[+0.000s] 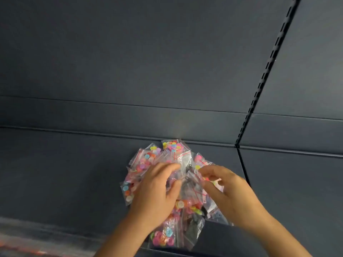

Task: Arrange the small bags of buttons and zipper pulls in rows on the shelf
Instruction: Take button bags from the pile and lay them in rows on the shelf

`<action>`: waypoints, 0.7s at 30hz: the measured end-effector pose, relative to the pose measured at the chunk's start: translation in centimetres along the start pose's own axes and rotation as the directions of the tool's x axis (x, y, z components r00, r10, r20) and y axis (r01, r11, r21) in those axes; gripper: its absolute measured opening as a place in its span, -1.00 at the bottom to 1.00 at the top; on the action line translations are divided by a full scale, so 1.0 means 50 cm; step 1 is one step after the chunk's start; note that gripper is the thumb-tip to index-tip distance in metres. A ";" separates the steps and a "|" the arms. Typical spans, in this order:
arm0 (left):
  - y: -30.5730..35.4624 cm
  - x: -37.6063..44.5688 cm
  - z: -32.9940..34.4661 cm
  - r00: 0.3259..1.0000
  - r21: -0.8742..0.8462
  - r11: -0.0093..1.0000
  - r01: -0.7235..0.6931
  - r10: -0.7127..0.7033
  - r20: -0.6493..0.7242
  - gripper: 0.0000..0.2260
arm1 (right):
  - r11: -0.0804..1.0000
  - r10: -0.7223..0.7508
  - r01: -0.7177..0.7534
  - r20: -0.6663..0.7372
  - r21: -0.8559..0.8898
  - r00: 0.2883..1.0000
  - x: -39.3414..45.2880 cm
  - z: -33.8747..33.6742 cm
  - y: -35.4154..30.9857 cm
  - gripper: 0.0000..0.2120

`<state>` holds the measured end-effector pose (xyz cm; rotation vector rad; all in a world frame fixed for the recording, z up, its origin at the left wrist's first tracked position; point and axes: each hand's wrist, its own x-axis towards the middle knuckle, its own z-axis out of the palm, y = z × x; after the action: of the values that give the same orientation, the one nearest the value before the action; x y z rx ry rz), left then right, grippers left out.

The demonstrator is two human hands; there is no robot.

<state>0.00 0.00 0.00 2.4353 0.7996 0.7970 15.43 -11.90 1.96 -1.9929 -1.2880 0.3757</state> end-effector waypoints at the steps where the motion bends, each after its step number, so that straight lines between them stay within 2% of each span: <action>1: -0.006 0.012 0.003 1.000 0.031 0.999 0.006 -0.007 0.015 -0.61 | 1.000 0.008 -0.008 0.026 -0.002 1.000 0.016 0.003 0.001 -0.75; 4: -0.023 0.043 0.008 0.998 0.161 0.986 0.036 -0.042 0.036 -0.52 | 0.999 0.045 -0.043 0.062 -0.029 0.997 0.058 0.016 0.004 -0.60; 7: -0.046 0.056 0.015 0.986 0.238 0.965 0.110 -0.136 0.095 -0.45 | 0.996 0.076 -0.072 0.076 -0.052 0.994 0.083 0.037 0.008 -0.49; 10: -0.062 0.059 0.016 0.977 0.260 0.958 0.117 -0.159 0.145 -0.45 | 0.992 0.077 -0.068 0.083 -0.102 0.994 0.099 0.049 0.010 -0.48; 14: -0.063 0.047 0.018 0.981 0.201 0.976 0.083 -0.115 0.154 -0.48 | 0.989 0.053 -0.035 0.129 -0.140 0.990 0.086 0.058 0.014 -0.57; 17: -0.067 0.045 0.011 0.983 0.088 0.990 0.112 -0.124 0.136 -0.44 | 0.995 0.034 -0.025 0.092 -0.101 0.995 0.072 0.059 0.010 -0.61; 19: -0.069 0.045 0.007 0.984 0.013 0.992 0.123 -0.124 0.125 -0.49 | 0.993 0.028 -0.018 0.081 -0.115 0.996 0.064 0.063 0.003 -0.61; 21: -0.073 0.050 0.005 0.987 0.033 0.993 0.112 -0.114 0.109 -0.56 | 0.986 0.018 -0.002 0.095 -0.167 0.995 0.058 0.071 -0.001 -0.59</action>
<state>0.44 4.21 -1.29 2.4093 0.9015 0.6070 14.64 -7.88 -0.05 -2.1437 -1.4109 0.3840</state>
